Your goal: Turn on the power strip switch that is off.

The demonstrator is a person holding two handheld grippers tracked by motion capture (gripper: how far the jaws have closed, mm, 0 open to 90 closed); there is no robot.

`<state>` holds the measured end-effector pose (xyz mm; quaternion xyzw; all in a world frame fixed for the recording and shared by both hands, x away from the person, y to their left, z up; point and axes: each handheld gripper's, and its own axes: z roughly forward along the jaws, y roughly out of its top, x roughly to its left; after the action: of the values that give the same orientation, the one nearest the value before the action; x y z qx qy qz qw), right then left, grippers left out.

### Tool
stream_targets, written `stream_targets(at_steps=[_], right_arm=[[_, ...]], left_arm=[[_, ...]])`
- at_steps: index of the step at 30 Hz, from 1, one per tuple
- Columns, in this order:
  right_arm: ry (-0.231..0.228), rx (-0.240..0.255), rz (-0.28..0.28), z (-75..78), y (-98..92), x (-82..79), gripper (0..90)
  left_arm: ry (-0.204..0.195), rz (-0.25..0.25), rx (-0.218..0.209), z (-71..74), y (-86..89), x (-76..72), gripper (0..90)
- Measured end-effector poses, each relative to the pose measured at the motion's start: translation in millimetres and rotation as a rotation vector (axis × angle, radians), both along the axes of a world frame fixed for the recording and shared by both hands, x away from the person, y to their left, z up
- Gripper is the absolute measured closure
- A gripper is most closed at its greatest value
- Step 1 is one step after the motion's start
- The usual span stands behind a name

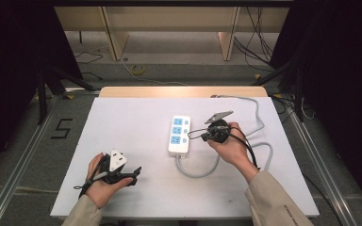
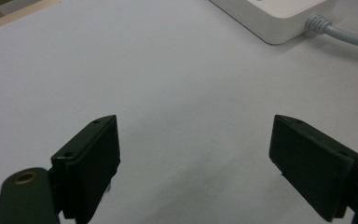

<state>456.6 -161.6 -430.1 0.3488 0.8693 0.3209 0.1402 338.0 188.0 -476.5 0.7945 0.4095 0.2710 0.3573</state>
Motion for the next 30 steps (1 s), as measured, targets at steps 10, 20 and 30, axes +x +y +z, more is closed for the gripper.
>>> stream_targets(at_steps=[10,20,30], right_arm=[[0.009,-0.009,-0.001,-0.4,6.0,8.0,90.0],[0.015,-0.015,-0.015,2.5,11.6,17.6,90.0],[0.019,-0.026,-0.02,2.6,13.3,24.6,90.0]], left_arm=[[-0.002,-0.001,-0.002,-0.9,-1.8,0.4,15.7],[0.0,-0.002,-0.003,-1.3,-1.7,0.8,15.8],[0.003,-0.007,-0.002,-1.7,-2.8,1.4,15.7]])
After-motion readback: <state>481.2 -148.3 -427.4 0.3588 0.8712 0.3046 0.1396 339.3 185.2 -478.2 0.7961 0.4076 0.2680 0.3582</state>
